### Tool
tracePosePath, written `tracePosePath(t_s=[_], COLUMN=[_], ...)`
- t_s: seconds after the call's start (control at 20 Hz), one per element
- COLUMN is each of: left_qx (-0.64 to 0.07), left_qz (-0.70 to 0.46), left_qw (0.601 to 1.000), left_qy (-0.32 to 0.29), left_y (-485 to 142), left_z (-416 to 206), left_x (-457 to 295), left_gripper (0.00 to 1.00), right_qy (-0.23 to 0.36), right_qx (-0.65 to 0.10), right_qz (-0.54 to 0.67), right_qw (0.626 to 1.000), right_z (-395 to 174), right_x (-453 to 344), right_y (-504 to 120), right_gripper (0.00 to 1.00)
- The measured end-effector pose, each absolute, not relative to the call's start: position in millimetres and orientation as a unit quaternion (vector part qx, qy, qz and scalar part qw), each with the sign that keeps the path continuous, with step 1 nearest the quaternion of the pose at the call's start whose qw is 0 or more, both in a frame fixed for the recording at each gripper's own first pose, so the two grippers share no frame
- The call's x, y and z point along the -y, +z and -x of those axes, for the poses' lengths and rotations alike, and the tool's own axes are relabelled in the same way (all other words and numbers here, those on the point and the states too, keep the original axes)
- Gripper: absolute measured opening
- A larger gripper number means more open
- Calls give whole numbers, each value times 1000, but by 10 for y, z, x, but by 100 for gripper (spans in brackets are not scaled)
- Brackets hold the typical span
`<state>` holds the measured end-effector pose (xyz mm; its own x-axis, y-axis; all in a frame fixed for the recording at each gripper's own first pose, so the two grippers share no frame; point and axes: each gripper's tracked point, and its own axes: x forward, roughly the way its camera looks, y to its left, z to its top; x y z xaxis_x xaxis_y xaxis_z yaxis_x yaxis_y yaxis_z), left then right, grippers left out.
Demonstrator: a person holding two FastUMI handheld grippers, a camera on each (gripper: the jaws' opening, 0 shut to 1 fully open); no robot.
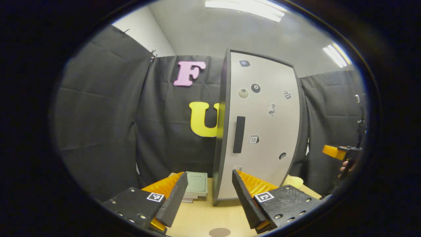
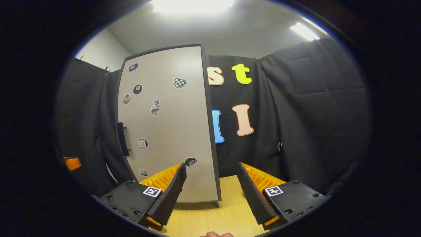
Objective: Open the cabinet door with the right hand, grasp the bottle in the cabinet with the left hand and place it on the coaster, then close the cabinet door with the right hand.
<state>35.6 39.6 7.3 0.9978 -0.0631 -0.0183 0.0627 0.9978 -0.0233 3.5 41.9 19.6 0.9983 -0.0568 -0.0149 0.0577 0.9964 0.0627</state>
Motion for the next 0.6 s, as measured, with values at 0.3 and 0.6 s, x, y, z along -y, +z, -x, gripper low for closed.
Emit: tracePosePath(t_s=[0.3, 0.6], left_qx=[-12, -31], left_qz=[-3, 6], left_qw=[999, 998], left_qy=[-49, -60], left_y=[-56, -325], left_z=[-304, -190], left_x=[-411, -517], left_gripper=[82, 82], right_qy=[-21, 6], right_qx=[-17, -27], right_qz=[-40, -38], right_qw=[999, 999], right_z=[-94, -212], right_x=[-605, -1022], right_y=[272, 479], right_gripper=[98, 98])
